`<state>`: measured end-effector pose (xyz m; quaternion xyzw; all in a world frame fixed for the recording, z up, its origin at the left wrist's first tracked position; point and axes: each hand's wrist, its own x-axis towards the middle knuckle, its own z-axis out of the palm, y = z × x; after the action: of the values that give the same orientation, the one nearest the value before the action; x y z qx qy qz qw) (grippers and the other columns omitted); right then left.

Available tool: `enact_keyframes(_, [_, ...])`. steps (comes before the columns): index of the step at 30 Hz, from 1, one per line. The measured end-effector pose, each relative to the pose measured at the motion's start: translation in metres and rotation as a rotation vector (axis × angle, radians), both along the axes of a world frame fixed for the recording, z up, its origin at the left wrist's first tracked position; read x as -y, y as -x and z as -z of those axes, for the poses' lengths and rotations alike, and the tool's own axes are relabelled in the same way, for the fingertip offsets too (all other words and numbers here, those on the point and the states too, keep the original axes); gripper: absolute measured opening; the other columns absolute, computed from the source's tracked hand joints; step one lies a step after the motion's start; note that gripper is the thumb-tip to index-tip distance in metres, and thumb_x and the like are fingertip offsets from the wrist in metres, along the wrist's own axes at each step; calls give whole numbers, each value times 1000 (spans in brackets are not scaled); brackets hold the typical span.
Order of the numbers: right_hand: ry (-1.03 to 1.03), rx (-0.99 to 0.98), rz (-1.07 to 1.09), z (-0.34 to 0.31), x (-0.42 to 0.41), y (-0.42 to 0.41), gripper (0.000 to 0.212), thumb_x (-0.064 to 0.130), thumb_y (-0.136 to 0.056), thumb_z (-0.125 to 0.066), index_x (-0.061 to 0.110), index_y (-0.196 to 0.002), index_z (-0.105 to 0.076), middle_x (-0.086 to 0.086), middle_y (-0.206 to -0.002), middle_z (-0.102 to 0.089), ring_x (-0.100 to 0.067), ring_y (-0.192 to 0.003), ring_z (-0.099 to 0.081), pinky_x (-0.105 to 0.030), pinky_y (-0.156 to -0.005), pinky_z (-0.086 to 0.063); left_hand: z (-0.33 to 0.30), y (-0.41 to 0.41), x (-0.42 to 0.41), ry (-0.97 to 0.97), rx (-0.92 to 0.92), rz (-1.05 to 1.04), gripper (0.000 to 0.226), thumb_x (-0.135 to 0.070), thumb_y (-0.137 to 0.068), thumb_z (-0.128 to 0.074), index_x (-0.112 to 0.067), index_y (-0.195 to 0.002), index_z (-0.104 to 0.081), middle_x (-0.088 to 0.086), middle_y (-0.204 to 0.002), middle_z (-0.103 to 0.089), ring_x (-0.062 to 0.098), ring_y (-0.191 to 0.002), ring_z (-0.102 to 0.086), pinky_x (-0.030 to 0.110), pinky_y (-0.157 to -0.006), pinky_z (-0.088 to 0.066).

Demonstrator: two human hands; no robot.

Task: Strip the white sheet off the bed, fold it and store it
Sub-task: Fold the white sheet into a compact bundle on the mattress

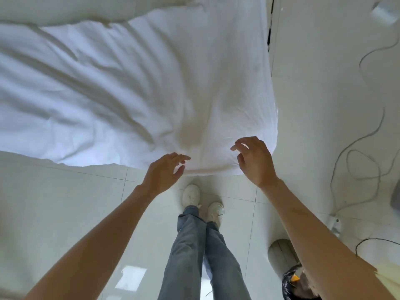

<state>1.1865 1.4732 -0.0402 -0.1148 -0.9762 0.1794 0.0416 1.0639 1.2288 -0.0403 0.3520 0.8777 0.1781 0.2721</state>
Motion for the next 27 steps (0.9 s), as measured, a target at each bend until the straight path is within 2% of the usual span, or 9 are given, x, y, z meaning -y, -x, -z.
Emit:
enact_keyframes(2, [-9,-37,-78,-24,21,36,30,5,-75,-45,14,-91,-69,-2,-94,-66,-26,-87,-62,-33,-73,-50,-29,14,23,-58,-4,-165,27,-20,-91,-52,-32,-114,-60,-16,-100,-64,3,-88,-60,24,-74,-50])
enact_keyframes(6, [50,-31,-184,-62,77,110,34,-7,-68,-62,10,-96,-67,-5,-95,-66,-30,-92,-60,-37,-75,-49,-75,53,87,-124,30,-487,30,-12,-90,-51,-31,-110,-62,-17,-96,-64,1,-81,-59,26,-77,-52])
enact_keyframes(12, [64,-21,-385,-98,194,239,34,-7,-67,-63,7,-98,-67,-8,-94,-67,-33,-91,-60,-38,-74,-50,-119,128,219,-145,-12,-854,31,-10,-87,-50,-32,-103,-64,-17,-92,-66,3,-81,-61,21,-77,-49])
enact_keyframes(15, [79,28,-413,-105,250,297,34,-4,-74,-62,9,-105,-66,-7,-98,-67,-30,-96,-59,-36,-80,-48,-125,169,281,-95,13,-920,30,-11,-88,-50,-34,-103,-62,-17,-93,-65,3,-82,-62,19,-75,-48])
enact_keyframes(19, [106,42,-428,-110,325,394,29,7,-84,-60,12,-113,-62,-5,-106,-65,-27,-103,-56,-38,-85,-48,-125,248,361,-59,58,-936,29,-14,-88,-51,-32,-109,-60,-13,-100,-65,4,-86,-62,26,-81,-51])
enact_keyframes(23, [132,36,-443,-108,389,503,27,15,-89,-58,12,-115,-61,-4,-106,-64,-25,-100,-55,-37,-84,-49,-116,345,417,-53,19,-951,29,-18,-89,-54,-28,-116,-57,-11,-103,-61,7,-90,-60,32,-84,-51])
enact_keyframes(27, [143,60,-433,-98,428,595,27,18,-93,-52,12,-119,-58,-3,-112,-60,-21,-104,-53,-32,-78,-48,-95,427,445,-46,-33,-1030,39,-27,-88,-59,-25,-126,-50,-5,-114,-57,12,-102,-58,27,-81,-45])
